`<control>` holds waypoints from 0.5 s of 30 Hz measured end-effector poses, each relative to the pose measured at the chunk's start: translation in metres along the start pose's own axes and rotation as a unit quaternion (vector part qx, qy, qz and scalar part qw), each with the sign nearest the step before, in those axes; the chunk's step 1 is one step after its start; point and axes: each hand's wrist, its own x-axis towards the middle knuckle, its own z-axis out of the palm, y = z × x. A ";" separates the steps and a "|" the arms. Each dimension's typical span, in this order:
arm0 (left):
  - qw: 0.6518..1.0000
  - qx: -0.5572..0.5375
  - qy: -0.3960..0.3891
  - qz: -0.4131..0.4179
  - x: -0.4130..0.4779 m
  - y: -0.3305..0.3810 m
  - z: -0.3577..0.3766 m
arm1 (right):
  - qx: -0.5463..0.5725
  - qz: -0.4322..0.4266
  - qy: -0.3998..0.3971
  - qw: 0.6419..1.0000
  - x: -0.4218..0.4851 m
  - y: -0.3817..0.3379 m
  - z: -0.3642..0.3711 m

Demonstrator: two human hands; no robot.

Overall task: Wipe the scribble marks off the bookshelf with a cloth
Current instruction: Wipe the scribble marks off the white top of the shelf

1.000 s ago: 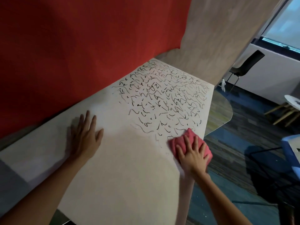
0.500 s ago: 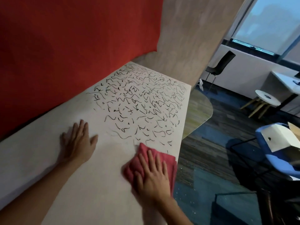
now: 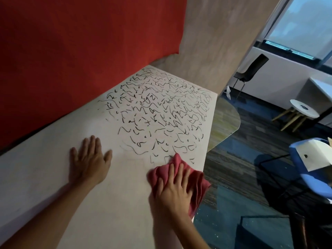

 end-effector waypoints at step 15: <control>1.000 0.027 -0.010 0.002 0.000 0.000 -0.002 | 0.266 0.189 0.054 0.944 0.118 0.055 -0.052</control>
